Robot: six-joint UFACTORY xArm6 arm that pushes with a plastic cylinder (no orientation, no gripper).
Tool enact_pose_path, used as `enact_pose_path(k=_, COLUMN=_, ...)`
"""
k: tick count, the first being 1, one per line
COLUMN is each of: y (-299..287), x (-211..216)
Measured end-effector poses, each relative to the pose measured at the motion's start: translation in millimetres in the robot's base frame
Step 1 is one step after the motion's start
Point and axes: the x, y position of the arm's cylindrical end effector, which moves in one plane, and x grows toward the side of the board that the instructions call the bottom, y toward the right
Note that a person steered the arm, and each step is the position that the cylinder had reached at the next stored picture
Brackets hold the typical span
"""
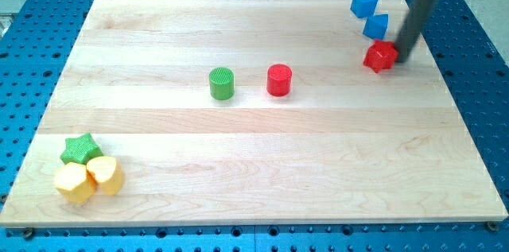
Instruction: Move the red and blue blocks to the center
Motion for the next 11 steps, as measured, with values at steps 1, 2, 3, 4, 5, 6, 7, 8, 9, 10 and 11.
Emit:
enact_pose_path(k=1, y=-124.4, x=14.4)
enact_pose_path(k=2, y=-130.4, x=9.6)
enact_pose_path(k=3, y=-37.3, x=16.4)
enact_pose_path(k=4, y=30.8, x=-22.3)
enact_pose_path(k=5, y=30.3, x=-65.4)
enact_pose_path(k=6, y=-10.0, x=-63.0)
enact_pose_path(k=7, y=-39.6, x=-75.4)
enact_pose_path(k=8, y=-38.9, x=-95.5)
enact_pose_path(k=9, y=-121.0, x=-85.3)
enact_pose_path(k=10, y=-201.5, x=-56.8)
enact_pose_path(k=11, y=-203.1, x=-79.4)
